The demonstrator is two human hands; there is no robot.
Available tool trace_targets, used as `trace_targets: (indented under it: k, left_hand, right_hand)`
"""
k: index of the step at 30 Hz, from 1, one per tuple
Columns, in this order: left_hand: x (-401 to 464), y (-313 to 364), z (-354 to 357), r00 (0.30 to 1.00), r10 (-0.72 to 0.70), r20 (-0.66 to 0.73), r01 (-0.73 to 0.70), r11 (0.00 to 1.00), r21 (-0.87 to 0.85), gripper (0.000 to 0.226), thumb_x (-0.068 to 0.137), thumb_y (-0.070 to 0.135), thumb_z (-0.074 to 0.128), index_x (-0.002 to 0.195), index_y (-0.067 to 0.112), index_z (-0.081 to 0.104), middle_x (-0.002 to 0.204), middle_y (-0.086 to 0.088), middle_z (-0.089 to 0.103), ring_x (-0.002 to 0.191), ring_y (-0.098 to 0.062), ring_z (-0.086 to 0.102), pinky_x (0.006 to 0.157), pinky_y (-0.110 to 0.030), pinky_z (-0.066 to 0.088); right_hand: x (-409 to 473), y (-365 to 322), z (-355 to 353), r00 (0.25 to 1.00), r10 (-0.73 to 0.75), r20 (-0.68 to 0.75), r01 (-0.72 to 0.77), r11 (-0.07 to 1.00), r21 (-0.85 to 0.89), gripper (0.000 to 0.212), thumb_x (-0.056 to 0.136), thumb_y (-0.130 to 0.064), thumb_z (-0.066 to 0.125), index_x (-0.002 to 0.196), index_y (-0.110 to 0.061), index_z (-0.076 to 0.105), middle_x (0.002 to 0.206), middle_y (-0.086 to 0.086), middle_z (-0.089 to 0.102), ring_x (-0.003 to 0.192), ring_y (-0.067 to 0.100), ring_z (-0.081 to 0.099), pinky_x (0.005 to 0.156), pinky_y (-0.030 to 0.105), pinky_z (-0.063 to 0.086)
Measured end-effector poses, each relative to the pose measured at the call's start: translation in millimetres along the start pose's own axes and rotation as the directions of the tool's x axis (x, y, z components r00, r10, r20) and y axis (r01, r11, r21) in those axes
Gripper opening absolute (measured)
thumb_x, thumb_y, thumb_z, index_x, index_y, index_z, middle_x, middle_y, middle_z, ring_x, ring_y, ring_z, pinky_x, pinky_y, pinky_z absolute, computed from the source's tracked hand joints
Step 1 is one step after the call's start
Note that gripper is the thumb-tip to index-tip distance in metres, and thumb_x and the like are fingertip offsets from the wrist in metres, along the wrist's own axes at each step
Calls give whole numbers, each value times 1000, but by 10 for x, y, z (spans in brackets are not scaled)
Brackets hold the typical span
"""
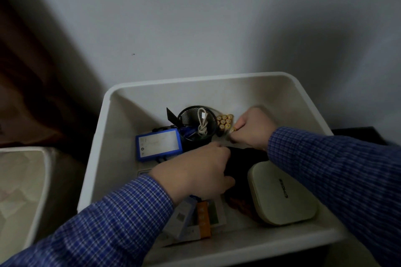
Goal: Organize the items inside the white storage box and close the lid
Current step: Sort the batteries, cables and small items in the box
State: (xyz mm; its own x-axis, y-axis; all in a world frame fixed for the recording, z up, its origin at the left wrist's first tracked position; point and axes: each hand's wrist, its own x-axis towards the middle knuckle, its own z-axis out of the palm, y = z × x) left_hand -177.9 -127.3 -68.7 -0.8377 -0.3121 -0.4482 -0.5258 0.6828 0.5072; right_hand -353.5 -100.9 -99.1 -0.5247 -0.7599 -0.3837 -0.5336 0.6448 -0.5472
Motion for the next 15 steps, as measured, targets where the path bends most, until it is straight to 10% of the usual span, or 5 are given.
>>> trace_targets:
  k: [4,15]
  left_hand:
    - [22,-1,41,998,-6,55,5,1000,22,39,92,40,63,123,17,56,116,-2,54,99,-18,59,86,-40,56]
    - [17,9,37,998,9,59,-12,999,49,30,94,41,60,113,17,59,98,-1,65,85,-15,64,75,-38,58]
  right_hand:
    - [91,-28,172,998,65,9,-65,997,-46,25,82,-14,74,103,-2,76,103,13,75,96,25,70,91,35,57]
    - [105,-96,314,964,246,-100,-239,968,81,47,76,-12,83,118,0,65,117,13,69,111,27,65,95,35,55]
